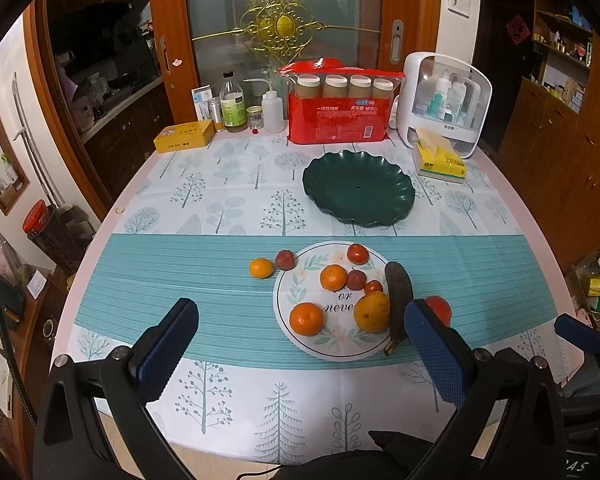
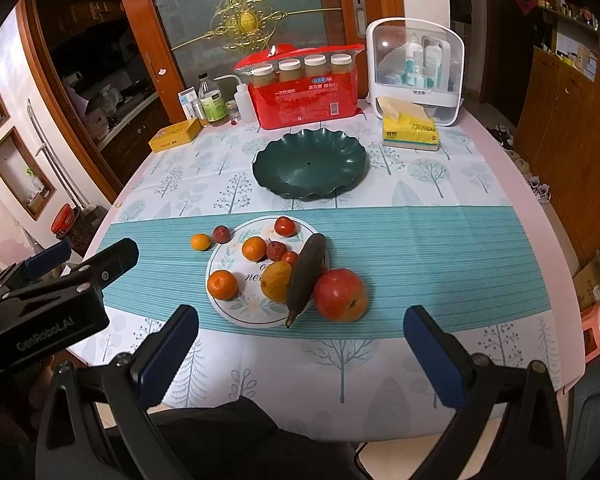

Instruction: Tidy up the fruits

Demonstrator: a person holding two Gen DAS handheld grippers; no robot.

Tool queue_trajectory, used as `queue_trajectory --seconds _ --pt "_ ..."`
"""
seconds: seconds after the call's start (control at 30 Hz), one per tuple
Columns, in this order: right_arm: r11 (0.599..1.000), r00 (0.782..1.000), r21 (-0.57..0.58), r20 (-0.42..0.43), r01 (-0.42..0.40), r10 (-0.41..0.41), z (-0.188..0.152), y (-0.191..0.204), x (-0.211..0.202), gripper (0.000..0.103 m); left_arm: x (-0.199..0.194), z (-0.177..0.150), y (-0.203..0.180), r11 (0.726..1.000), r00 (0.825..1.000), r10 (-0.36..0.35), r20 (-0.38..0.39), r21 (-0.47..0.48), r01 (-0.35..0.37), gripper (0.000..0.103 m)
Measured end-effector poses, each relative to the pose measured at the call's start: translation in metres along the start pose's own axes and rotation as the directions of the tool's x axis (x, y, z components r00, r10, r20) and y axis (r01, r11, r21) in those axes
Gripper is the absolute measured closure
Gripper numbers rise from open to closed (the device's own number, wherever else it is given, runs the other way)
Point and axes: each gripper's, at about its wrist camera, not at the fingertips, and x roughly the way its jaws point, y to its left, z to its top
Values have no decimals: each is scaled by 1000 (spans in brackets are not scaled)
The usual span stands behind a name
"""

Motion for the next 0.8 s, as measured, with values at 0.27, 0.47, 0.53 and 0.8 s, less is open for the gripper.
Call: queue_trajectory --seconds 0.27,0.47,0.53,0.8 --pt "1000 1000 4 13 6 -6 -2 4 3 0 3 -1 7 1000 1000 -10 -21 9 10 1" --pt "1000 1000 9 18 14 -14 -1 12 8 0 7 -1 17 999 999 -8 -33 35 10 1" --pt "1000 1000 17 23 17 -17 -2 14 9 0 9 -2 21 999 999 -11 -39 42 13 1" --pt "999 998 29 32 45 -46 -15 25 11 0 14 -1 29 999 999 -23 -46 48 25 1"
